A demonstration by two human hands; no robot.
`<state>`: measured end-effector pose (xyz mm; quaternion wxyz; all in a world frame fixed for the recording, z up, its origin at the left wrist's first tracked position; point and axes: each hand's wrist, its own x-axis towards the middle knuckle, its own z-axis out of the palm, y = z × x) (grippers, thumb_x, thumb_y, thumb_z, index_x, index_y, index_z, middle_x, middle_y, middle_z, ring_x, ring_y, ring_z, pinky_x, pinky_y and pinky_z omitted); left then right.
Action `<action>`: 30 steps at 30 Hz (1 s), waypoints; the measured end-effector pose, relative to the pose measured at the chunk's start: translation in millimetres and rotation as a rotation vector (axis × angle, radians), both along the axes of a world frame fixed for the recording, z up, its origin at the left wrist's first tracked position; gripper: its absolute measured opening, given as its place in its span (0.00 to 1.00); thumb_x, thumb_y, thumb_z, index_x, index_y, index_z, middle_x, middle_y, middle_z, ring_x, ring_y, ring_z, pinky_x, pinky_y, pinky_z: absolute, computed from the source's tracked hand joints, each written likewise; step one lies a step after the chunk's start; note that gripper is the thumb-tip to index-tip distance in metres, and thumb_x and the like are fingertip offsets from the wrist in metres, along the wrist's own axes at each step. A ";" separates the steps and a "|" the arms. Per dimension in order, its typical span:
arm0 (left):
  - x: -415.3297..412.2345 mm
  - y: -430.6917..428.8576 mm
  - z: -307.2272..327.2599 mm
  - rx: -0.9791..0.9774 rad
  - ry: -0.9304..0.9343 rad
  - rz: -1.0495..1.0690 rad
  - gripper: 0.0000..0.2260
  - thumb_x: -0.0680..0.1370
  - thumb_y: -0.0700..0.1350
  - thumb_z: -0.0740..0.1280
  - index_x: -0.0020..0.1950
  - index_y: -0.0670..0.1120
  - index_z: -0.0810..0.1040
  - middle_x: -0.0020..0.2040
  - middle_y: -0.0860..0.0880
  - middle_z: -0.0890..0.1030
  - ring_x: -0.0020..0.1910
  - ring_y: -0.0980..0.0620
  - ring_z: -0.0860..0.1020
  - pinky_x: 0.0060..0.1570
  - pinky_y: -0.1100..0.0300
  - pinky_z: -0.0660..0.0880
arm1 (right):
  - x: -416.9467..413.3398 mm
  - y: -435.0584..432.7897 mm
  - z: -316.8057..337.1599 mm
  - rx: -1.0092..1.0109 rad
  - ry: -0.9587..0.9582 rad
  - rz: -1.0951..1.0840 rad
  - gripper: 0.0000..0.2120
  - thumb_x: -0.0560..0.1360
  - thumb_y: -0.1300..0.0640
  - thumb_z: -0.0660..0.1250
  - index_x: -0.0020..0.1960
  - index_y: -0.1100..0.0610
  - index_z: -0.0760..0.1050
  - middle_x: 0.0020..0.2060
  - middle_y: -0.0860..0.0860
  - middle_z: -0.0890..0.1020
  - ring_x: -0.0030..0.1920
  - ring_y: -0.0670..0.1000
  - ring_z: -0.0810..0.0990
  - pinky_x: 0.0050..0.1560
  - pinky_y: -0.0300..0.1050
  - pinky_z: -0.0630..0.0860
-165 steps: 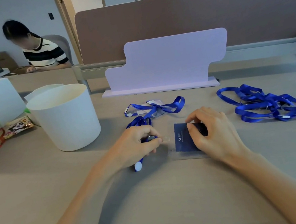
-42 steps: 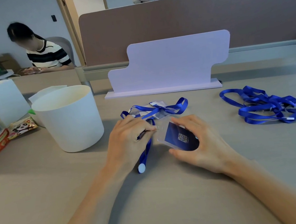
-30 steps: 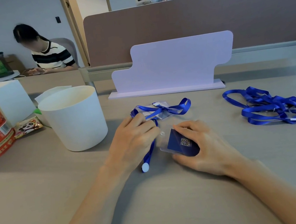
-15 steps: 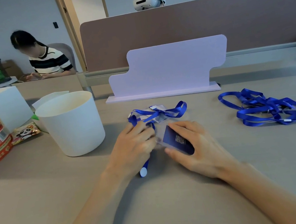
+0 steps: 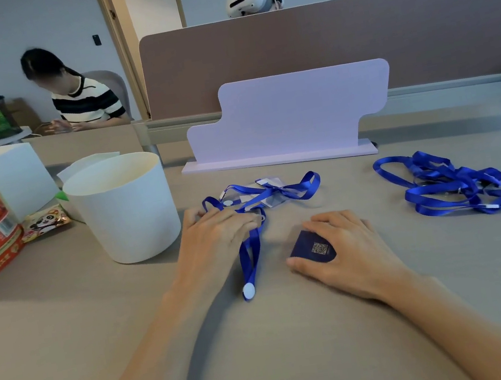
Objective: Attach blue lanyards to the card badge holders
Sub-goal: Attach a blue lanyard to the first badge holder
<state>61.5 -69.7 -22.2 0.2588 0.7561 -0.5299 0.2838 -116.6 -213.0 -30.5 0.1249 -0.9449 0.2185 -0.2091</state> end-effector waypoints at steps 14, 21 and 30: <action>-9.5 6.0 39.0 -0.562 1.154 -0.205 0.11 0.83 0.48 0.58 0.48 0.52 0.79 0.39 0.56 0.83 0.34 0.62 0.77 0.35 0.66 0.71 | 68.8 36.9 29.3 0.455 -0.155 0.203 0.14 0.74 0.47 0.69 0.57 0.51 0.80 0.31 0.44 0.75 0.31 0.39 0.71 0.37 0.35 0.65; -5.4 20.1 49.2 -0.726 1.331 -0.273 0.11 0.83 0.48 0.58 0.48 0.50 0.79 0.38 0.55 0.82 0.29 0.61 0.75 0.30 0.65 0.71 | 111.9 61.2 25.9 0.436 0.008 0.314 0.07 0.68 0.46 0.72 0.36 0.45 0.75 0.25 0.46 0.69 0.27 0.44 0.65 0.31 0.39 0.61; -4.4 25.1 54.3 -0.750 1.397 -0.275 0.11 0.83 0.48 0.59 0.48 0.50 0.80 0.37 0.56 0.83 0.29 0.59 0.75 0.29 0.67 0.70 | 124.0 55.3 26.0 0.264 0.133 0.389 0.08 0.73 0.47 0.68 0.39 0.49 0.75 0.27 0.47 0.69 0.30 0.45 0.67 0.33 0.42 0.64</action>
